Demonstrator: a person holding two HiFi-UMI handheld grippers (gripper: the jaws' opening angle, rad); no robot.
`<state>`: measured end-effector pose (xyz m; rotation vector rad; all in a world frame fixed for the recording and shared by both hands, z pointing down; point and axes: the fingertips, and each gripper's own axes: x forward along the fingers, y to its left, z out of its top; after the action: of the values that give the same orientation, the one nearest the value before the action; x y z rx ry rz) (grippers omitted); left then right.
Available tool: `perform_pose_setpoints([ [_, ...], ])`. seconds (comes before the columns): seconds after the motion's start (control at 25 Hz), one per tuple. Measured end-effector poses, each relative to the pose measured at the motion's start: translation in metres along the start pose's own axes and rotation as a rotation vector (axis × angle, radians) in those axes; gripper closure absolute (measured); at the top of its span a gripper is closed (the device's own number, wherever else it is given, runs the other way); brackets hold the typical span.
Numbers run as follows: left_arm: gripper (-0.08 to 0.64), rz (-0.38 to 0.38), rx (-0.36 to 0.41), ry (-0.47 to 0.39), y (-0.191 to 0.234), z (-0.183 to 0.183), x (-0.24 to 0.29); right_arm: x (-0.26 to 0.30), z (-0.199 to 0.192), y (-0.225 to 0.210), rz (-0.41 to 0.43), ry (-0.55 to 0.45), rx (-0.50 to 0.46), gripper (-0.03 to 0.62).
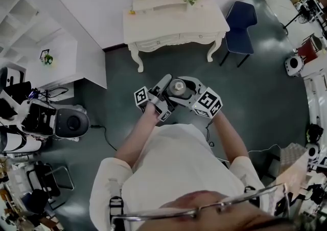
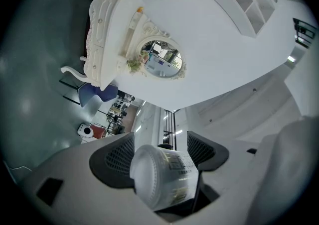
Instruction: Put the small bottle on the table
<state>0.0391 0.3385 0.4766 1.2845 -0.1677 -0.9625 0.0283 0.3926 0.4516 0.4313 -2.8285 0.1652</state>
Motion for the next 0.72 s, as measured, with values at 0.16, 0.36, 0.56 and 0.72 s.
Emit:
perform_pose_setpoints([
  [0.16, 0.236, 0.001, 0.001, -0.014, 0.001, 0.004, 0.003, 0.001, 0.001, -0.005, 0.02, 0.002, 0.001, 0.252],
  [0.36, 0.236, -0.004, 0.0, -0.013, -0.005, 0.019, 0.011, 0.011, 0.008, -0.018, 0.016, -0.004, -0.001, 0.252],
  [0.56, 0.236, -0.001, -0.015, 0.0, -0.003, 0.042, 0.024, 0.025, 0.01, -0.041, 0.004, 0.003, 0.007, 0.252],
  [0.72, 0.236, 0.006, -0.032, 0.016, -0.006, 0.071, 0.037, 0.045, 0.015, -0.066, -0.019, 0.006, 0.019, 0.252],
])
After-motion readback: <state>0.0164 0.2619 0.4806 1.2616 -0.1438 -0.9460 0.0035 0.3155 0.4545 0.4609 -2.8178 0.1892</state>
